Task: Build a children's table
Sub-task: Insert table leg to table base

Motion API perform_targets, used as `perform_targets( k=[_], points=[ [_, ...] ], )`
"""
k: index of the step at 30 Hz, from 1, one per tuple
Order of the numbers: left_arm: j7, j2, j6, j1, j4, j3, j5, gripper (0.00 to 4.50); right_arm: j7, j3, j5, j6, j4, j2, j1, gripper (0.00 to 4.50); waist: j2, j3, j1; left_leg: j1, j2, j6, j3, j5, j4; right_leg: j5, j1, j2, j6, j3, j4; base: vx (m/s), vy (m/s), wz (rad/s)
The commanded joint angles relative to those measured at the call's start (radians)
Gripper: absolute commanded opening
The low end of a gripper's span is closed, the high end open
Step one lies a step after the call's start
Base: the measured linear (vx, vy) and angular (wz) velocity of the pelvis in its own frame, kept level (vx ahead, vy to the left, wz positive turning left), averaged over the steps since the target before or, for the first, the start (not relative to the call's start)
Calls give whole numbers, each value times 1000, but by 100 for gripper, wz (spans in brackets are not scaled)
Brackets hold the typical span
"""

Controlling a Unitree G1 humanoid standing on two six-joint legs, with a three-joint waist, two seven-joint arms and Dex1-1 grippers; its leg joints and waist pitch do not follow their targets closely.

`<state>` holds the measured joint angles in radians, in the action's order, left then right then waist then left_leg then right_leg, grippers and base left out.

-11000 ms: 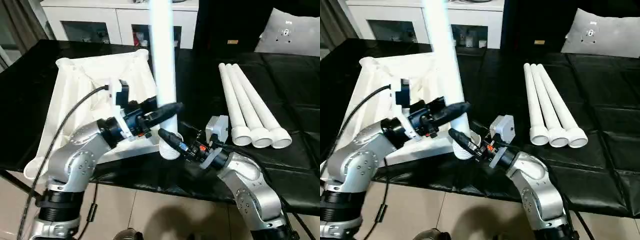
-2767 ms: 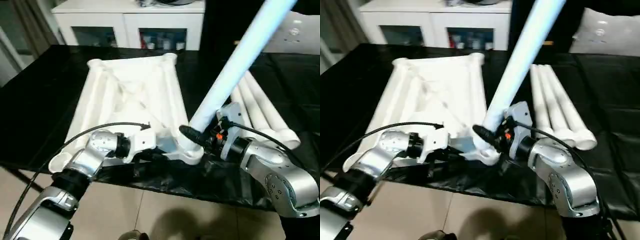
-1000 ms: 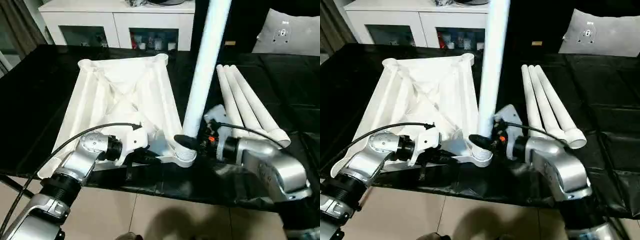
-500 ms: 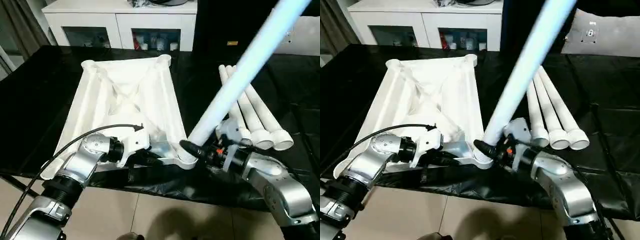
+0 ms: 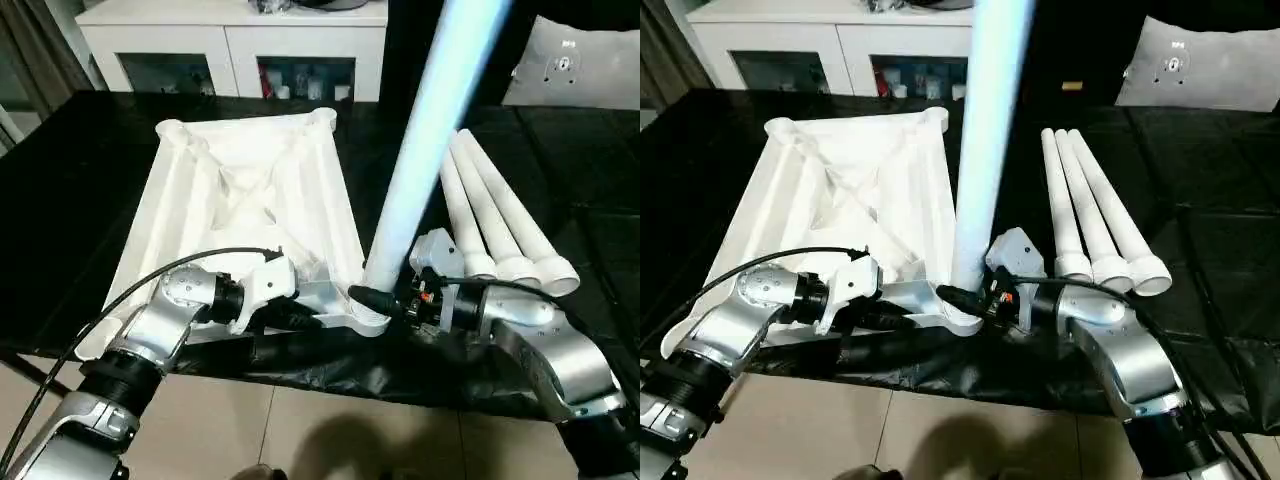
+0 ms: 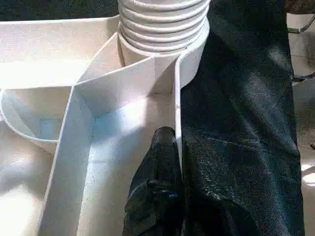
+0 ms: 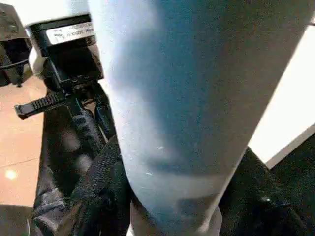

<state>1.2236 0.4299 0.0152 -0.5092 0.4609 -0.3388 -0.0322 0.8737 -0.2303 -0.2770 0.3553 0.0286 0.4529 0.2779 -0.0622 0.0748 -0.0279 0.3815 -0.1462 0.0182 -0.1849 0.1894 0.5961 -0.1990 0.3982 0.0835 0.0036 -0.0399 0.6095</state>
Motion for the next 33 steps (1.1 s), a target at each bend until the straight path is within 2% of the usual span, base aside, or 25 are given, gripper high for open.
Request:
perform_targets(
  k=[1,3,4,5,6,7,9,11,12,14,18,21,22,23,24,26,27,28,29,30,31,32,33],
  points=[
    [-9,-9,-23,-46,-2,30,-24,0,98,-172,30,74,-83,6,-64,191,10,-10,5,-19,-80,-7,43,413,-102,-432,-15,69,-176,51,-104,0,0,0],
    [0,-12,-34,-69,24,25,-19,0,118,-191,31,88,-72,10,-64,191,11,-5,4,-22,-79,-4,42,417,-103,-447,-13,70,-171,54,-108,0,0,0],
    [4,-17,-47,-101,57,23,-12,0,124,-205,25,108,-47,10,-69,191,12,10,3,-25,-78,-4,42,432,-108,-478,-6,70,-158,56,-117,0,0,0],
    [4,-17,-47,-101,57,23,-12,0,124,-205,25,108,-47,10,-69,191,12,10,1,-30,-79,-1,42,442,-108,-498,-5,71,-154,57,-119,0,0,0],
    [4,-20,-49,-112,67,22,-9,0,127,-209,23,113,-36,12,-73,191,14,16,0,-37,-78,4,42,460,-111,-536,-3,73,-146,58,-125,0,0,0],
    [2,-23,-58,-133,89,23,-3,0,129,-213,25,117,-29,8,-72,191,16,18,-2,-38,-78,3,44,448,-116,-558,-8,76,-136,57,-129,0,0,0],
    [1,-26,-80,-179,141,26,10,0,132,-219,23,125,-17,-1,-68,191,16,19,-3,-36,-79,0,45,426,-119,-546,-9,77,-136,58,-130,0,0,0],
    [3,-25,-89,-210,173,30,16,0,132,-222,20,134,-7,-7,-66,191,16,24,-4,-33,-83,-3,44,398,-125,-495,-11,77,-153,57,-129,0,0,0],
    [5,-24,-91,-214,177,30,16,0,134,-223,18,136,-4,-7,-67,191,19,22,-4,-31,-86,-3,45,381,-128,-459,-18,78,-168,56,-123,0,0,0],
    [12,-17,-101,-231,197,32,20,0,135,-228,17,141,3,-11,-65,191,17,24,-4,-28,-89,-6,45,362,-130,-436,-21,83,-184,57,-123,0,0,0],
    [15,-3,-112,-239,212,35,23,0,124,-230,25,141,-7,-26,-56,191,20,27,-3,-26,-92,2,47,376,-133,-449,-20,86,-197,58,-121,0,0,0],
    [2,11,-93,-212,189,53,16,0,83,-218,41,132,-26,-49,-50,191,20,30,-2,-28,-93,10,47,400,-135,-488,-16,89,-190,60,-125,0,0,0],
    [-16,19,-75,-190,166,64,15,0,52,-206,52,128,-38,-63,-46,191,28,28,-2,-29,-93,10,47,402,-134,-508,-15,91,-186,62,-126,0,0,0],
    [-31,24,-63,-174,151,75,16,0,30,-197,61,126,-47,-73,-44,191,26,30,1,-25,-93,16,49,399,-137,-526,-16,93,-184,62,-126,0,0,0],
    [-55,34,-38,-144,115,89,18,0,-6,-181,71,130,-59,-85,-40,191,29,28,5,-19,-92,21,54,401,-139,-560,-21,94,-171,59,-125,0,0,0],
    [-80,40,-11,-113,74,104,17,0,-33,-169,79,130,-69,-94,-40,191,27,31,12,-11,-94,26,63,415,-141,-611,-19,98,-150,58,-126,0,0,0],
    [-109,43,20,-84,33,122,14,0,-51,-158,84,128,-75,-102,-40,191,27,33,13,-13,-92,26,63,427,-142,-642,-15,95,-138,57,-130,0,0,0],
    [-146,45,73,-36,-44,143,12,0,-72,-143,87,131,-76,-109,-44,191,28,27,14,-21,-93,31,62,433,-138,-650,-10,97,-133,61,-132,0,0,0],
    [-150,45,79,-32,-51,145,12,0,-73,-141,88,131,-76,-110,-45,191,28,32,21,-13,-93,31,63,434,-142,-634,-11,93,-136,60,-131,0,0,0],
    [-204,41,149,28,-154,171,12,0,-98,-120,92,134,-79,-124,-49,191,27,27,23,-18,-97,38,63,446,-141,-632,-9,94,-140,60,-126,0,0,0],
    [-243,23,207,76,-240,185,17,0,-126,-106,99,136,-84,-136,-49,191,31,28,28,-15,-93,34,62,444,-141,-632,-8,90,-138,59,-129,0,0,0],
    [-267,9,248,107,-299,194,22,0,-144,-96,107,137,-89,-146,-49,191,28,28,30,-12,-94,33,62,426,-142,-594,-10,88,-148,59,-126,0,0,0],
    [-269,7,252,110,-304,194,23,0,-146,-95,107,136,-90,-147,-48,191,28,25,32,-15,-96,34,59,425,-142,-571,-9,86,-154,60,-125,0,0,0]
  ],
)
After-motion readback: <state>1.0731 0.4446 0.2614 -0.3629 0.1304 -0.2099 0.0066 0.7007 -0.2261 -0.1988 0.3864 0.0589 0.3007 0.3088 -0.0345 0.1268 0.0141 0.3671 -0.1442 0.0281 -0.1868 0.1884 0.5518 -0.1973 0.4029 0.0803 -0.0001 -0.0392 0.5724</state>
